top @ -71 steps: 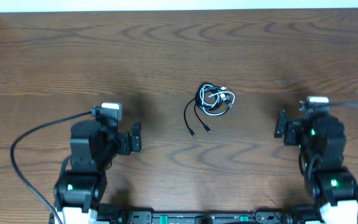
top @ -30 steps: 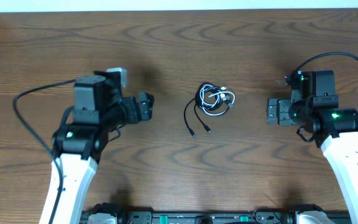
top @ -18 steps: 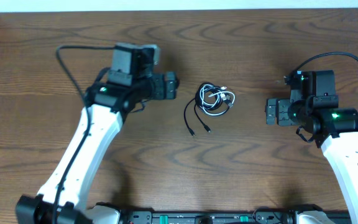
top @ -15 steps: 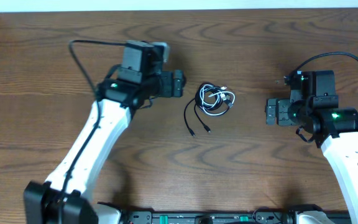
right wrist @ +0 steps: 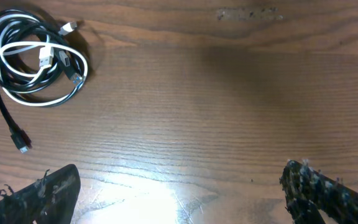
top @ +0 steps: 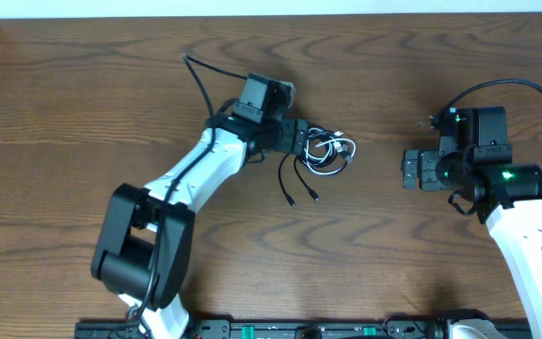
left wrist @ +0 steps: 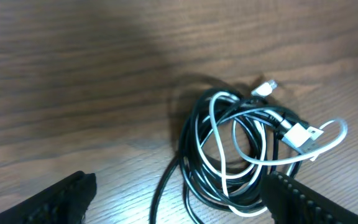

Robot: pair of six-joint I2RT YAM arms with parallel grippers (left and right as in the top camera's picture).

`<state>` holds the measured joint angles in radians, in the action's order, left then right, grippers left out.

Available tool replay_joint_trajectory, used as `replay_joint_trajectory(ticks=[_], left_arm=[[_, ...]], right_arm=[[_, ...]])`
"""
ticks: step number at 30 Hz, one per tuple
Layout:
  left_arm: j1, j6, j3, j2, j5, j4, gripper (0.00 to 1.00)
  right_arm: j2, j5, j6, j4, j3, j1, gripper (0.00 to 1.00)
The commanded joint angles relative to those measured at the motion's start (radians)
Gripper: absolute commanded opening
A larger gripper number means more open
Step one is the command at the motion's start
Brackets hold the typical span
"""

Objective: Untangle cables
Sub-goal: 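Lower the left gripper onto the black and white cable bundle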

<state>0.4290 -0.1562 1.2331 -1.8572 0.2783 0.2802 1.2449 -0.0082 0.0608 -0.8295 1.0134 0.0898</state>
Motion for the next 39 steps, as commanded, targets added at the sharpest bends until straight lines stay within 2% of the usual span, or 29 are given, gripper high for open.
replay_joint_trajectory(ticks=[1,4,5,9,17,24,31,39], left_arm=[[0.035,0.013,0.014,-0.045,-0.014,-0.026,0.86],[0.057,0.013,0.014,-0.072,-0.031,-0.05,0.8],[0.073,0.013,0.014,-0.09,-0.084,-0.051,0.77],[0.102,0.013,0.014,-0.115,-0.176,-0.051,0.76],[0.146,0.013,0.014,-0.152,-0.19,-0.051,0.65],[0.157,0.013,0.014,-0.142,-0.189,-0.042,0.27],[0.157,-0.001,0.014,-0.052,-0.149,-0.009,0.24],[0.157,-0.041,0.014,0.043,0.054,0.108,0.2]], right_arm=[[-0.008,-0.006,0.006,-0.003,0.018,-0.005,0.99],[-0.008,-0.006,0.006,-0.009,0.018,-0.005,0.99],[-0.008,-0.006,0.006,-0.016,0.018,-0.005,0.99],[-0.008,-0.006,0.006,-0.03,0.018,-0.005,0.99],[-0.008,-0.006,0.006,-0.035,0.018,-0.005,0.99],[-0.008,-0.006,0.006,-0.036,0.018,-0.005,0.99],[-0.008,-0.037,0.006,-0.027,0.018,-0.005,0.99],[0.001,-0.21,0.006,0.05,0.018,-0.003,0.99]])
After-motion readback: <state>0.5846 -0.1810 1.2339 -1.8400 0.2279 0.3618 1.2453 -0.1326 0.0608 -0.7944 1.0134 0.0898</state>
